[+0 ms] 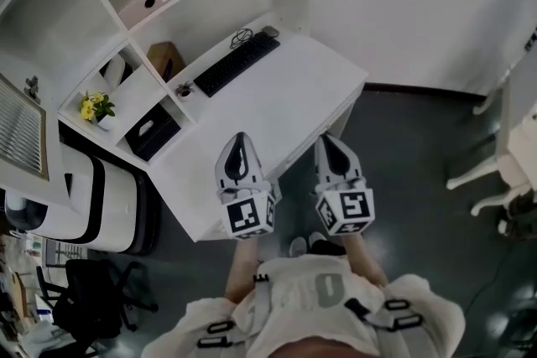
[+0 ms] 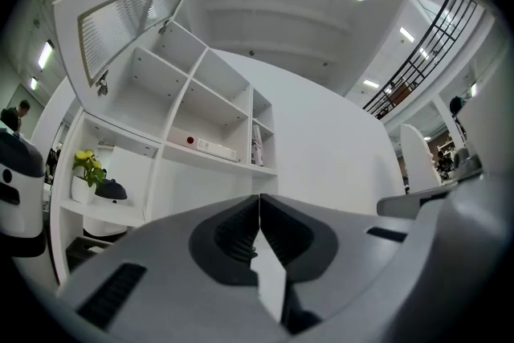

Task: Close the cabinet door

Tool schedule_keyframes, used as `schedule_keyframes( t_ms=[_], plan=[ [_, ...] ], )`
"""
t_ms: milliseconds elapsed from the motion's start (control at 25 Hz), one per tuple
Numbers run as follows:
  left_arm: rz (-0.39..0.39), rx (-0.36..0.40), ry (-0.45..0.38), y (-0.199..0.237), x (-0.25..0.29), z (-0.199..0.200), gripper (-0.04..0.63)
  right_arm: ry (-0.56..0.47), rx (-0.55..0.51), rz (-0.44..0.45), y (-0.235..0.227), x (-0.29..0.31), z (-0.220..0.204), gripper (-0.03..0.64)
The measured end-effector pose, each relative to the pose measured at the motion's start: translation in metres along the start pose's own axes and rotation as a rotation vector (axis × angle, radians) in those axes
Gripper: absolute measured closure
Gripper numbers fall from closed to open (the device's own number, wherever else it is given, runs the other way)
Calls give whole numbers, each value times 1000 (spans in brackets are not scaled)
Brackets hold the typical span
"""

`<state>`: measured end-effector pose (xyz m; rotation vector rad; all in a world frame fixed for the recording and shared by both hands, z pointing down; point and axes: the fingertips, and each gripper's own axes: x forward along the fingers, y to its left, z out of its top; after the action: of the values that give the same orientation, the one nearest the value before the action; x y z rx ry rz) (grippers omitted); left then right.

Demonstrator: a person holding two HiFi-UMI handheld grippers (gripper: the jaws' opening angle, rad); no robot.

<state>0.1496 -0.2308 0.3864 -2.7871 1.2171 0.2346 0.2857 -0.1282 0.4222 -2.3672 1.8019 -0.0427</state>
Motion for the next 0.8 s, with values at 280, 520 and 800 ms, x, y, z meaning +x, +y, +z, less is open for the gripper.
schedule_keyframes(
  t_ms=[280, 520, 800],
  plan=[
    [78, -34, 1, 9, 10, -4, 589, -12, -17, 87, 7, 32, 4, 614],
    [144, -20, 3, 3, 14, -5, 589, -12, -14, 170, 1, 49, 5, 614],
    [326, 53, -19, 34, -9, 12, 589, -15, -36, 433, 42, 73, 15, 614]
  ],
)
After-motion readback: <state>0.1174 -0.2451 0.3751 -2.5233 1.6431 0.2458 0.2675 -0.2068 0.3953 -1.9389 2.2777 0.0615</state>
